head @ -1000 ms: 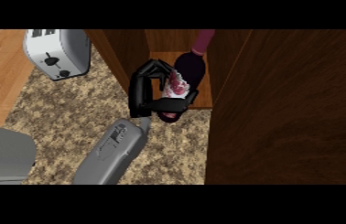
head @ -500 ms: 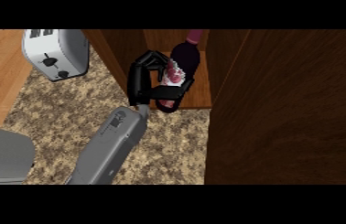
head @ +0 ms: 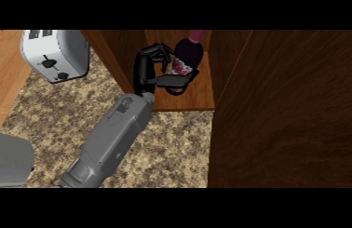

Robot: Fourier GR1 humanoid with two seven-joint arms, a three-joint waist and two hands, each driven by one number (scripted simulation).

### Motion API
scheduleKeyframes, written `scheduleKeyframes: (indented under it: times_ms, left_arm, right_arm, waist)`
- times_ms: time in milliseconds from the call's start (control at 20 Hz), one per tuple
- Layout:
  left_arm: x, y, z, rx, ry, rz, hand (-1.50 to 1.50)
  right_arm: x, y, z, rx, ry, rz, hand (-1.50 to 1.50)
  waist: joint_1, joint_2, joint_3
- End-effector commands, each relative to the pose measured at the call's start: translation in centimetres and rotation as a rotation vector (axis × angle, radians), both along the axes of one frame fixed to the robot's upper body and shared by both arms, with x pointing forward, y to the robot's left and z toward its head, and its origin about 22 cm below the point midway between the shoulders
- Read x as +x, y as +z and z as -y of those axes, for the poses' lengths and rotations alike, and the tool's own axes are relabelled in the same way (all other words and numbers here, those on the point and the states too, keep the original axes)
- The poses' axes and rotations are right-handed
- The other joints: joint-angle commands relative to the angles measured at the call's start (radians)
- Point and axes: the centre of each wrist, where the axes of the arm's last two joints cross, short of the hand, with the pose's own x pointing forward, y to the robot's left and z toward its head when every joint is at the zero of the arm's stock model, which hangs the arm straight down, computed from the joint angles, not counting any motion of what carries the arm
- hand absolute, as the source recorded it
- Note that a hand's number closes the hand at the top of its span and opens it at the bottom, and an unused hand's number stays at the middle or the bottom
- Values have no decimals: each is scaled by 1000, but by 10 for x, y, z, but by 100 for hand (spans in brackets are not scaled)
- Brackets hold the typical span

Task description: Pick up the wine, place it into the cabinet and close the cabinet

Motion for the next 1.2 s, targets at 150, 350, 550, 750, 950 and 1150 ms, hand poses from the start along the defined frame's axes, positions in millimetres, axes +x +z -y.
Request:
scheduleKeyframes:
  times_ms: [150, 350, 550, 750, 950, 1150]
  left_arm:
    - [17, 1, -2, 57, 51, 54, 150]
    - [25, -1, -6, 74, 73, 91, 150]
    - [38, 12, -12, 83, 106, 100, 150]
    - [34, -1, -11, 74, 101, 89, 150]
    - [40, 7, -7, -2, 153, 36, 150]
    - [41, 5, -13, -118, 137, 10, 150]
  right_arm:
    - [-27, 6, 3, 19, 36, 26, -150]
    - [-24, 16, 1, 18, 49, 34, -150]
    - [-21, 5, 8, 37, 51, 46, -150]
    - [-27, 8, 6, 27, 57, 36, -150]
    - [-19, 9, -6, 33, 82, 51, -150]
    - [-12, -1, -2, 41, 49, 38, -150]
  waist:
    - [-1, 0, 0]
    - [-8, 5, -1]
    - [-16, 7, 0]
    - [-16, 6, 0]
    - [-37, 13, -1]
    - [-21, 11, 0]
